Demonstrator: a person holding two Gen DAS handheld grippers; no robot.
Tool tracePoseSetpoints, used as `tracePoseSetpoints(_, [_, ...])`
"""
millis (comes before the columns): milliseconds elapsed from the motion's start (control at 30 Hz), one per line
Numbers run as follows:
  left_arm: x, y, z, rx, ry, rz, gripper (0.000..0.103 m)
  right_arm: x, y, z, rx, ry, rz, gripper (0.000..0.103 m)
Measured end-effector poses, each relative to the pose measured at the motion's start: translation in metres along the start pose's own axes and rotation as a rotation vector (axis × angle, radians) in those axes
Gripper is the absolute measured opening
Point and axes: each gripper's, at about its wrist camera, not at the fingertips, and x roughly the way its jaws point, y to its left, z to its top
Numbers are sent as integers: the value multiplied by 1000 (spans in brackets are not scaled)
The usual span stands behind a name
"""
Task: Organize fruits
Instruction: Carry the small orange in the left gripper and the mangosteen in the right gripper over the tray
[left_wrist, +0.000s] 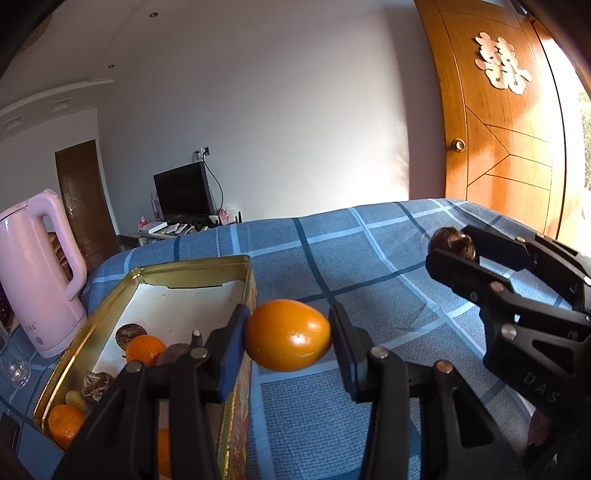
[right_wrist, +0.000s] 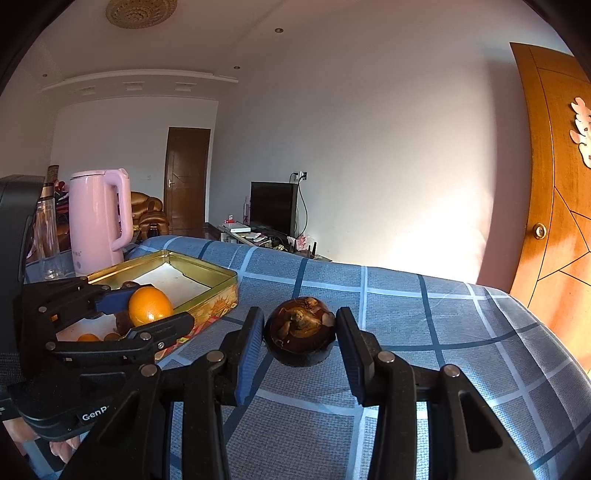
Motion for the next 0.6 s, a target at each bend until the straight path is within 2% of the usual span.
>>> tracePoseSetpoints(600, [-13,53,-7,-78,23,72,46,0,37,5,-31,38,108,43])
